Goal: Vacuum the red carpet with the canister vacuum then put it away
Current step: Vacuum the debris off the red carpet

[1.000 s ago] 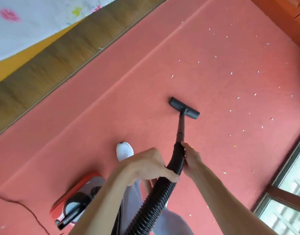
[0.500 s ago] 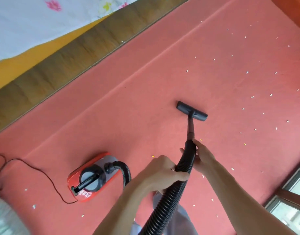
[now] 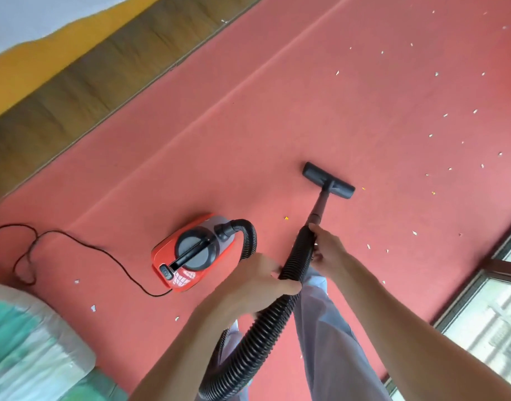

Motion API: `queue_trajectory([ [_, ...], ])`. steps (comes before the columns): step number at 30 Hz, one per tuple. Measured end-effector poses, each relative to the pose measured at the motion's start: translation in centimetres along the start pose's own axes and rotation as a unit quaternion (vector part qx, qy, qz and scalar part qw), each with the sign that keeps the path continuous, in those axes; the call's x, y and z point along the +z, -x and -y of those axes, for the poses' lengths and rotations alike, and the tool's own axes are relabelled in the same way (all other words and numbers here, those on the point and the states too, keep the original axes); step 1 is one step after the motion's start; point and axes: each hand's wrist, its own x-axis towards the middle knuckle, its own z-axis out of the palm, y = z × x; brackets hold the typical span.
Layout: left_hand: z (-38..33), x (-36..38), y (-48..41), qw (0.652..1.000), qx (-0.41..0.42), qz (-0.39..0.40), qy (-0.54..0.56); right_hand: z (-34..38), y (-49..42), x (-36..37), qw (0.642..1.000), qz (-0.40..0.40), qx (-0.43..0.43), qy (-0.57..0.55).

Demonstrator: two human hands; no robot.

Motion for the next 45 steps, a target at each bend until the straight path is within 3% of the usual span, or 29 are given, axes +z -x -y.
queue_trajectory([
  [10,7.5,-3.3,8.0,0.997,0.001,0.061,-0.047,-11.0,5.2,2.8,0.996,0.005,0.015,-0.083],
  [23,6.6,-3.7,9.2,0.989,0.022,0.133,-0.054,-11.4,8.8,0.9,0.990,0.053,-0.027,-0.125],
  [28,6.3,-2.7,7.8,0.994,0.025,0.083,-0.064,-9.6,7.7,1.3,0.992,0.009,-0.036,-0.124],
  [33,5.2,0.3,6.4,0.994,0.083,0.018,-0.068,-7.2,6.0,-0.1,0.983,-0.029,-0.070,-0.169],
  [39,3.2,3.0,5.3,0.991,0.125,0.002,-0.051,-5.5,5.3,-4.2,0.973,-0.023,-0.087,-0.213],
  [45,0.9,5.0,3.3,0.991,0.116,0.004,-0.071,-5.2,3.9,-6.7,0.969,-0.033,-0.070,-0.237],
])
